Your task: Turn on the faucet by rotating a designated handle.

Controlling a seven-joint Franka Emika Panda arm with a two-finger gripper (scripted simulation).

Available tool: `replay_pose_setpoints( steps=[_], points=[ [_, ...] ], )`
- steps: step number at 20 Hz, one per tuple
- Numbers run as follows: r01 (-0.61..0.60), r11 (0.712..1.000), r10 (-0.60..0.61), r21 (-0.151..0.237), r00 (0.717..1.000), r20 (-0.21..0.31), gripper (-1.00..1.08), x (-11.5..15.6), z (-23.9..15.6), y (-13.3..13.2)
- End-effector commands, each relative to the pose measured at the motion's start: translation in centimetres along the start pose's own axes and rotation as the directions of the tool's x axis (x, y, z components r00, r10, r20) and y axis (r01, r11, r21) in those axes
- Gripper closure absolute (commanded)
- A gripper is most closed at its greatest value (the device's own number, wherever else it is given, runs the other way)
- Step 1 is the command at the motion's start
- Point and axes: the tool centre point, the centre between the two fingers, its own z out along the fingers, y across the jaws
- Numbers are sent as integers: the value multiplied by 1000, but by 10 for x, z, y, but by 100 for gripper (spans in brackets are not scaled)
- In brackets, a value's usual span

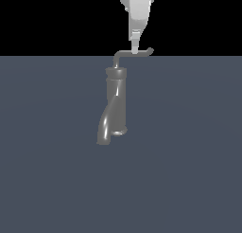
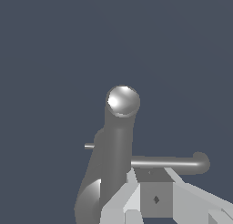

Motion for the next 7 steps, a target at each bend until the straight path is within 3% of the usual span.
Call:
replay_pose_setpoints(
  steps=[1,7],
  points=[
    [-41,996,41,79,999,-2,108,30,-3,-42],
    [-51,996,52,80,999,-2,108,38,-4,-55]
  ],
)
